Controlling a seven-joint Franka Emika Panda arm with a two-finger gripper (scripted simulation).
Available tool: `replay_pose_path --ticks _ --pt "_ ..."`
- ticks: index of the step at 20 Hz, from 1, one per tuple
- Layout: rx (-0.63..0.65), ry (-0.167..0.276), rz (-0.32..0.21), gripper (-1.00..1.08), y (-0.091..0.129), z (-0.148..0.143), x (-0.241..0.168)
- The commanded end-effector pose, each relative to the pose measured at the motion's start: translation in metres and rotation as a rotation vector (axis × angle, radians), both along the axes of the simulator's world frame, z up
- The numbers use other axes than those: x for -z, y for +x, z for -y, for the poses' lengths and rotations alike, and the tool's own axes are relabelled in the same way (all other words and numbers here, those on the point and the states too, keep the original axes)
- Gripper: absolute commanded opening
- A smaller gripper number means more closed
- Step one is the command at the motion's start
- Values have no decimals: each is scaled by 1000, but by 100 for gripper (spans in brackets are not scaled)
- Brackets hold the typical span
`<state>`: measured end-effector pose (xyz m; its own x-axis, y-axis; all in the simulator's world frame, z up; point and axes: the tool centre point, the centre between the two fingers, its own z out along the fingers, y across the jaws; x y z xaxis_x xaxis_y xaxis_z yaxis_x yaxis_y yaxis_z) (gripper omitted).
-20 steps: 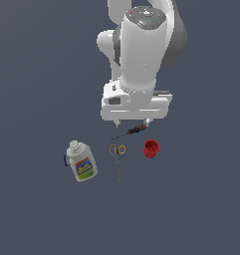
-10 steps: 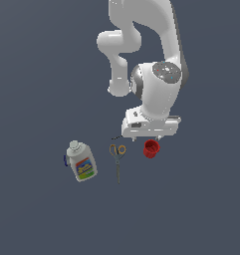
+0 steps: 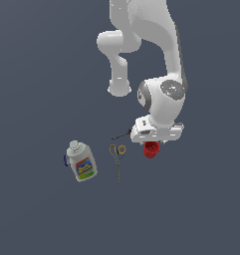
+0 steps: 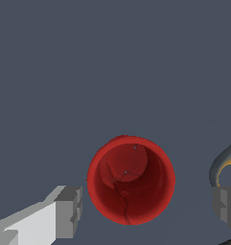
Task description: Pick up a designated object from a clutter of objects.
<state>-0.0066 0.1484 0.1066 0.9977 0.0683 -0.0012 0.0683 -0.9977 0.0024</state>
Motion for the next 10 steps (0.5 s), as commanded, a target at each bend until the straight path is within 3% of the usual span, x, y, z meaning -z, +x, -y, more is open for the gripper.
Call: replay_pose_path --ticks 1,10 --pt "0 2 1 100 -2 -4 7" --pt "-1 2 0 100 -3 -6 17"
